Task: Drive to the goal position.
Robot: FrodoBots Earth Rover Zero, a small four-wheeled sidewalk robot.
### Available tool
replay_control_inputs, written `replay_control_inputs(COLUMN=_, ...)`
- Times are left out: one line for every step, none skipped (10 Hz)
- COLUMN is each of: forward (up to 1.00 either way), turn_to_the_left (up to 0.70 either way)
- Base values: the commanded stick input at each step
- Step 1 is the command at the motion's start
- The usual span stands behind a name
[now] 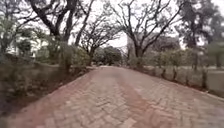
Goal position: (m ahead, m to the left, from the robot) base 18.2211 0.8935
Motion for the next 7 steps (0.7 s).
replay_control_inputs(forward=0.70, turn_to_the_left=0.00)
replay_control_inputs(forward=0.70, turn_to_the_left=0.00)
replay_control_inputs(forward=0.70, turn_to_the_left=0.00)
replay_control_inputs(forward=0.70, turn_to_the_left=0.00)
replay_control_inputs(forward=0.70, turn_to_the_left=0.00)
replay_control_inputs(forward=0.70, turn_to_the_left=0.00)
replay_control_inputs(forward=0.70, turn_to_the_left=0.00)
